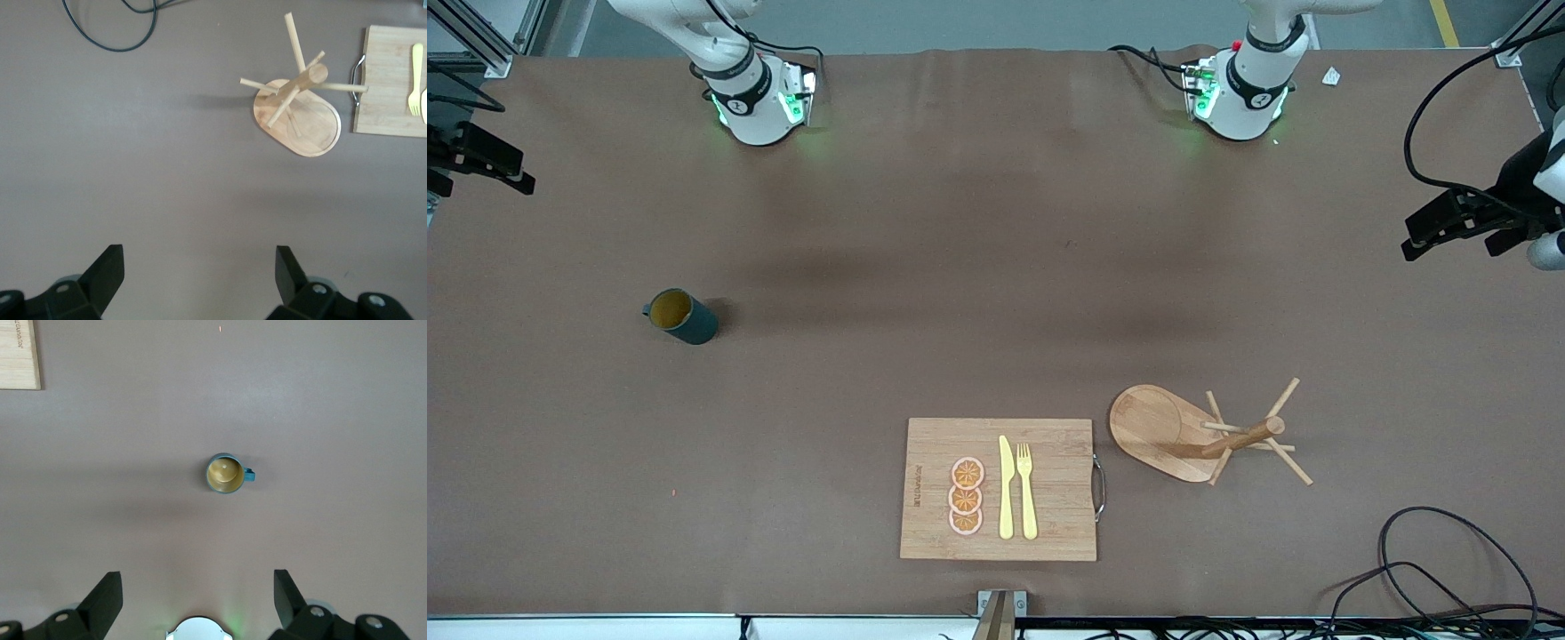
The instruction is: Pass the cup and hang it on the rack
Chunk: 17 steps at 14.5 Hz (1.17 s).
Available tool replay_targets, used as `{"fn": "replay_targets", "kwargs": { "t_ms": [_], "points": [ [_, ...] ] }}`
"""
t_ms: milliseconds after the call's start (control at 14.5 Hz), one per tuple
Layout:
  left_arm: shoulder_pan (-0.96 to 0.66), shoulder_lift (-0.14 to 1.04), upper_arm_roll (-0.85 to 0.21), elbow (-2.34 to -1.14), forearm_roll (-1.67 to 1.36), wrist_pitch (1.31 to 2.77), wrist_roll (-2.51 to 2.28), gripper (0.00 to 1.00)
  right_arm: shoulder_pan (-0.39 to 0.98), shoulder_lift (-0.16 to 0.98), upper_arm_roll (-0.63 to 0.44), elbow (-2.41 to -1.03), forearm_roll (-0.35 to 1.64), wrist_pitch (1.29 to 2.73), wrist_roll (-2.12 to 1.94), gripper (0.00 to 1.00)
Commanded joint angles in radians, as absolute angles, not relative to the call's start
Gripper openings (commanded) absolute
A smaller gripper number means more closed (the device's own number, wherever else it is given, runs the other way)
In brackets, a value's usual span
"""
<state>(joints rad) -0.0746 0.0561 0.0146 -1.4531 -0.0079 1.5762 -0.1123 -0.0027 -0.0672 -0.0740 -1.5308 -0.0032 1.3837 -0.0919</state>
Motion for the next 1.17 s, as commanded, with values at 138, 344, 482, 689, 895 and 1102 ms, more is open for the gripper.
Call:
{"fn": "replay_targets", "kwargs": {
  "t_ms": [138, 344, 482, 689, 895, 1102],
  "points": [
    [-0.084, 0.061, 0.009, -1.44, 0.006, 1.608, -0.063, 1.0, 0.003, -0.087, -0.072, -1.545, -0.014, 1.379, -0.083, 1.0],
    [-0.074, 0.061, 0.009, -1.44, -0.008, 1.603, -0.06, 1.0, 0.003, -0.089, -0.072, -1.546, -0.012, 1.379, -0.083, 1.0],
    [-0.071, 0.064, 0.009, -1.447, -0.009, 1.598, -0.06, 1.0, 0.003, -0.089, -0.072, -1.546, -0.012, 1.378, -0.083, 1.0],
    [-0.074, 0.069, 0.011, -1.468, -0.011, 1.598, -0.081, 1.0, 0.003, -0.089, -0.072, -1.546, -0.011, 1.378, -0.083, 1.0],
    [-0.081, 0.069, 0.009, -1.48, -0.009, 1.588, -0.078, 1.0, 0.003, -0.089, -0.072, -1.546, -0.011, 1.371, -0.083, 1.0],
    [-0.089, 0.069, 0.0, -1.479, -0.018, 1.554, -0.124, 1.0, 0.003, -0.089, -0.072, -1.546, -0.011, 1.373, -0.083, 1.0]
  ]
}}
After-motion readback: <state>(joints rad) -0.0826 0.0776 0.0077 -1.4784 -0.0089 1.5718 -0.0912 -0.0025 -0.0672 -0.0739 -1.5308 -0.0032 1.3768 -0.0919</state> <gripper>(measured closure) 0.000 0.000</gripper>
